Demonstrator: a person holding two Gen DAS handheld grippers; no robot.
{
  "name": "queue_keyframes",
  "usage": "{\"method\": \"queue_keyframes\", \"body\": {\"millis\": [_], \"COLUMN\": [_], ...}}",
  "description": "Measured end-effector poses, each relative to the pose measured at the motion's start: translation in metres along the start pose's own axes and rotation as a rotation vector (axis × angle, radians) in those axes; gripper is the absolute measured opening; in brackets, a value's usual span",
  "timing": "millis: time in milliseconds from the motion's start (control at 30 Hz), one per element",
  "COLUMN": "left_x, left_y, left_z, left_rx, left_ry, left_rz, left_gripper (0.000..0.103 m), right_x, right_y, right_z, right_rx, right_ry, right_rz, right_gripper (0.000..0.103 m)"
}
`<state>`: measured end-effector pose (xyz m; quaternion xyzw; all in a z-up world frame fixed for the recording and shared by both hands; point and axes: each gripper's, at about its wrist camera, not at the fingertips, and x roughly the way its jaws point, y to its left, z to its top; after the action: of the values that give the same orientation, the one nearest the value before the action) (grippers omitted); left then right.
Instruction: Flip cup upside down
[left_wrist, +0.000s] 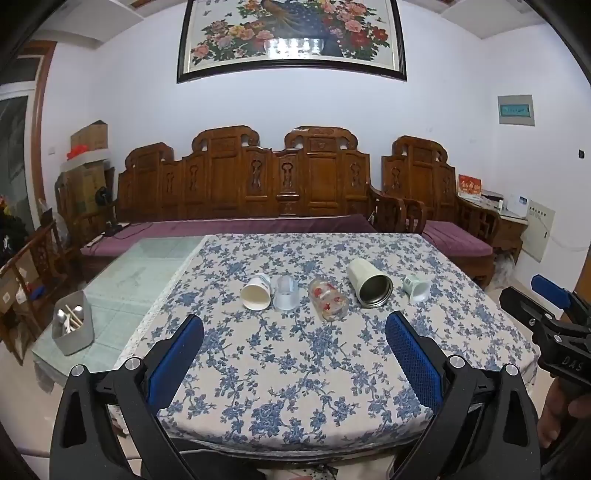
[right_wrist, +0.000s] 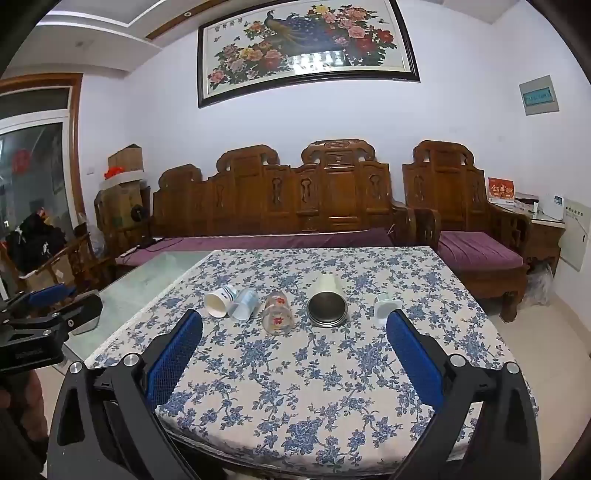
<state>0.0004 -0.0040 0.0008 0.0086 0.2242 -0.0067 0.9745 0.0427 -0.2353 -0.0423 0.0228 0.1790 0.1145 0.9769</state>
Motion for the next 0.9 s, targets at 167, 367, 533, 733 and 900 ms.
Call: {"method": "queue_keyframes", "body": {"millis": [167, 367, 533, 733, 900], "left_x": [-0.0037, -0.0029, -0.0025, -0.0016, -0.0021], "left_y": [0.0024, 0.0025, 0.0038, 0.0034, 0.0038], "left_z": [0.0025, 0.0031, 0.0027, 0.0036, 0.0025], "left_rx": [-0.007, -0.009, -0.012, -0.012, -0.012], "left_ry": [-0.007, -0.011, -0.016, -0.017, -0.018], "left_rz": [-0.006, -0.009, -0.015, -0.015, -0.015], "left_gripper": [0.095, 0.095, 0.095, 0.095, 0.095], "right_x": [-0.0003, -0.0006, -0.0006, 0.0011, -0.0009], "right_y": [0.0003, 0.0001, 0.0000, -0.0029, -0.0026], "right_z": [0.0001, 0.0003, 0.0003, 0.0030, 0.0041], "right_rx": [-0.002, -0.002, -0.002, -0.001, -0.002], "right_ry": [-0.001, -0.001, -0.002, -0.003, -0.004], "right_rz": [-0.001, 0.000, 0.000, 0.002, 0.002], "right_gripper": [0.101, 0.101, 0.101, 0.101, 0.101]}}
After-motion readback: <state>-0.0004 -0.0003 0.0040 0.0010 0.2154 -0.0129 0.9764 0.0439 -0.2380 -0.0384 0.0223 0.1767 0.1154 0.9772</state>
